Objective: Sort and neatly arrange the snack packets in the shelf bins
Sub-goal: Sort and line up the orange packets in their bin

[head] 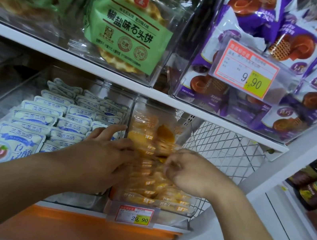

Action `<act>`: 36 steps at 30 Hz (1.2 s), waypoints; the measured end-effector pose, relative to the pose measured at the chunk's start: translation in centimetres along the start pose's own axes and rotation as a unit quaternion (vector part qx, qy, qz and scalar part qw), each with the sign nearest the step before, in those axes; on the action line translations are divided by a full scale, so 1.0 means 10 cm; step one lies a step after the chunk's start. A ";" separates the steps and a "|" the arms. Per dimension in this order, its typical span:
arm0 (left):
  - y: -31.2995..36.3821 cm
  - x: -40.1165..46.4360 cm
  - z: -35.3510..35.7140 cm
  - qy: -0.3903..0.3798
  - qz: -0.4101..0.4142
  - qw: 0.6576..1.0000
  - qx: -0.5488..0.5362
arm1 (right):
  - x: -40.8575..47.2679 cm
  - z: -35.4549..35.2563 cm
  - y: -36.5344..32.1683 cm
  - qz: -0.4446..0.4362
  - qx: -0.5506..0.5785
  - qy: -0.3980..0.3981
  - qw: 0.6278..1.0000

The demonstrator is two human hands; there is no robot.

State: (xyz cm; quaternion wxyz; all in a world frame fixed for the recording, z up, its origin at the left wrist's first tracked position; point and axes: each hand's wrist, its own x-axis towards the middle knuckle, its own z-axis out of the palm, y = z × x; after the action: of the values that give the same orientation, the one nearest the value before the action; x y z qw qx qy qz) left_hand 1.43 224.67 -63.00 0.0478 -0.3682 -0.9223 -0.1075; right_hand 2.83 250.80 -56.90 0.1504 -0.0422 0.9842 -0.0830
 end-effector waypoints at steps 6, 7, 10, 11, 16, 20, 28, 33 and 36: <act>0.04 0.01 -0.01 -0.005 -0.013 1.000 -0.007 | 0.03 0.05 0.10 -0.015 0.092 0.034 0.995; 0.05 0.01 -0.02 -0.013 -0.017 1.000 -0.009 | 0.06 0.06 0.10 -0.016 0.087 0.036 0.995; 0.06 0.01 -0.02 -0.014 -0.023 0.999 -0.018 | 0.12 0.07 0.11 -0.023 0.056 0.032 0.998; 0.06 0.01 -0.02 -0.011 -0.023 1.000 -0.017 | 0.14 0.07 0.11 -0.018 0.054 0.029 0.998; 0.05 0.01 -0.02 -0.017 -0.022 1.000 -0.012 | 0.17 0.09 0.12 -0.009 0.032 0.033 0.999; 0.06 0.00 -0.02 -0.004 -0.020 1.000 -0.008 | 0.11 0.10 0.09 -0.011 0.044 0.059 0.997; 0.09 0.02 -0.05 0.086 -0.094 0.984 -0.123 | -0.01 0.11 -0.04 -0.084 0.100 0.081 0.988; 0.11 -0.03 -0.13 0.048 -0.109 0.972 -0.203 | -0.10 0.15 -0.24 -0.127 0.035 -0.048 0.990; 0.11 -0.09 -0.17 0.012 -0.125 0.972 -0.199 | -0.12 0.25 -0.33 -0.140 -0.004 0.011 0.990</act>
State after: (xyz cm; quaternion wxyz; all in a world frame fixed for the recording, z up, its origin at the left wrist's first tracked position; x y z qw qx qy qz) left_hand 2.88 224.45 -61.34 -0.0297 -0.2510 -0.9203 -0.2986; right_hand 4.93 247.33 -58.30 0.1266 -0.1789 0.9706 -0.0993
